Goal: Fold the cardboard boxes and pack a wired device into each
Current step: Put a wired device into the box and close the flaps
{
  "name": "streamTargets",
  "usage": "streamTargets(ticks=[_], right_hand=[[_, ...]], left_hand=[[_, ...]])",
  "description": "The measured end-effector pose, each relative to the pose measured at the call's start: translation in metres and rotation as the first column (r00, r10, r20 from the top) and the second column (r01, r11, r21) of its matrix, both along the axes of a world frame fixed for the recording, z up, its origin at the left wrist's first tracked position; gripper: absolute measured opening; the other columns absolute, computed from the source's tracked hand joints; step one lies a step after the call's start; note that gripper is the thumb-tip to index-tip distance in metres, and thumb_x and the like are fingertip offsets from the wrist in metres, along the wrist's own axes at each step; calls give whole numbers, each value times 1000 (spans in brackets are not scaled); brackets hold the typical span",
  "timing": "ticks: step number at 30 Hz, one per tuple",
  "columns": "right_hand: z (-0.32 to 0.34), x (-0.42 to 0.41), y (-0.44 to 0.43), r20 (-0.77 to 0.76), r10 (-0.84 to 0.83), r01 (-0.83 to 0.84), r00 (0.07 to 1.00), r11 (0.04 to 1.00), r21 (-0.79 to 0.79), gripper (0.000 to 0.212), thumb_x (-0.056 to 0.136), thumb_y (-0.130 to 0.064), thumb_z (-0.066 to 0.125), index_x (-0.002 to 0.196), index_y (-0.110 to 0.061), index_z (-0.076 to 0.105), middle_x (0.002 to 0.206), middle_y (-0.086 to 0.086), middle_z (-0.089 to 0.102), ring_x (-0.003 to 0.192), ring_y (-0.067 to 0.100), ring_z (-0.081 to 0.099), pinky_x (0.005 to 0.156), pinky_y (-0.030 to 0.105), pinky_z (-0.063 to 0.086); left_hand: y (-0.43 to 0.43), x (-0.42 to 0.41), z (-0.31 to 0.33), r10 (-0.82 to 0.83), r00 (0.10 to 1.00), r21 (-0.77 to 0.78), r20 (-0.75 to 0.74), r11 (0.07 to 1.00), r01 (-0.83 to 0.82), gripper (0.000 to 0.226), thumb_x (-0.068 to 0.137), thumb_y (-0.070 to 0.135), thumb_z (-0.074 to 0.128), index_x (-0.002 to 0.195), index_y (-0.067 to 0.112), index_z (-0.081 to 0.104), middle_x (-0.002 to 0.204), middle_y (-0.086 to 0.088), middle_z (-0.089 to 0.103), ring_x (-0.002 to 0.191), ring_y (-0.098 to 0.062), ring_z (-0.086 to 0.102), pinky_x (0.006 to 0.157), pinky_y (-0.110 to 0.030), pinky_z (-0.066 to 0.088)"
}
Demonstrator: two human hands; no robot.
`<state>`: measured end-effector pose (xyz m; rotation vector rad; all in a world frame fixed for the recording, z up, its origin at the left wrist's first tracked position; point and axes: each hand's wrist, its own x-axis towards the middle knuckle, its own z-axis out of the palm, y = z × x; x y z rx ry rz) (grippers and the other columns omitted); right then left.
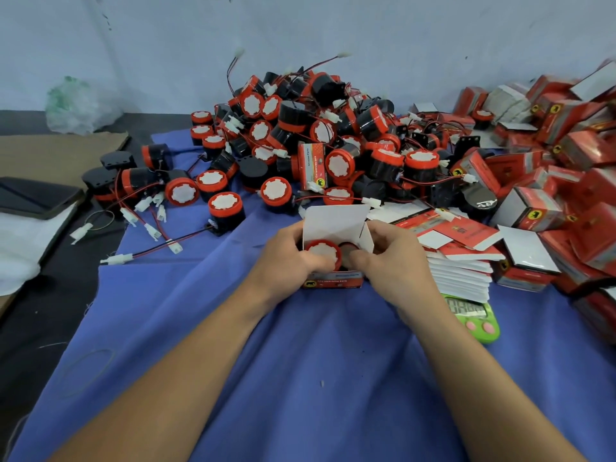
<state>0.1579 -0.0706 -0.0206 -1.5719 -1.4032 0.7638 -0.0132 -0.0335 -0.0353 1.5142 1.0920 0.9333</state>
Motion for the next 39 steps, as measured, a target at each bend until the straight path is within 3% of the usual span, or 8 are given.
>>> streamTargets(ticks=[7,11,15,18,23,29,35,39], right_hand=[[-10,-1,5,-122,-68,64,990,997,-35,25,84,-15,76,101,-34,75,87,-22,76,81,1,71,70,30,56],[-12,0,4,-107,-11,8,994,999,-32,27,85,-16,74,108,-31,75,95,-18,77,92,5,71,82,35,59],[-5,6,0,-477,139,-208,868,973,-95,16,92,-37,65,95,-30,79,77,-13,72,58,3,56,51,16,43],[-2,15,3,-680,54,-212,731,966,-151,32,95,-42,58,106,-22,81,92,-6,76,61,12,47,59,24,42],[-6,5,5,-415,78,-158,906,974,-162,19,101,-16,58,103,-24,76,68,-14,66,54,4,51,47,16,37],[-12,-4,9,-291,25,-48,957,996,-72,30,87,-4,74,102,-29,78,101,-10,79,105,18,72,98,49,55],[-13,-5,10,-260,12,-8,966,1000,14,43,86,10,70,85,-31,84,93,-5,79,99,20,73,91,45,60],[1,6,10,-203,154,-169,967,984,-57,47,91,17,54,88,-20,84,101,-6,79,90,7,74,68,20,58]], left_hand=[[6,-24,11,-310,876,-132,370,916,379,63,87,7,44,149,11,53,145,-14,62,135,-35,58,110,-47,49],[7,-18,7,-232,946,-119,225,957,263,40,94,6,64,133,14,65,128,-6,74,119,-23,70,96,-30,57],[8,-10,1,-83,992,-74,92,993,90,40,92,-8,68,129,7,67,121,-12,76,109,-25,73,91,-35,60],[7,-9,3,-60,991,-87,120,994,71,39,90,-10,69,125,8,68,120,-14,75,104,-23,73,87,-33,61],[6,-7,3,-54,989,-71,138,995,65,41,89,-12,69,125,7,68,121,-16,74,109,-29,72,94,-39,61],[4,-10,2,-88,969,-77,230,991,108,45,86,-15,69,127,3,68,122,-18,74,112,-32,73,95,-40,60],[6,-10,1,-74,972,-19,223,997,80,40,78,-14,76,86,25,85,101,7,80,99,-12,76,80,-21,58],[13,-22,5,-198,976,-24,85,979,201,40,87,-14,68,98,20,85,121,10,76,117,-9,69,89,-21,57]])
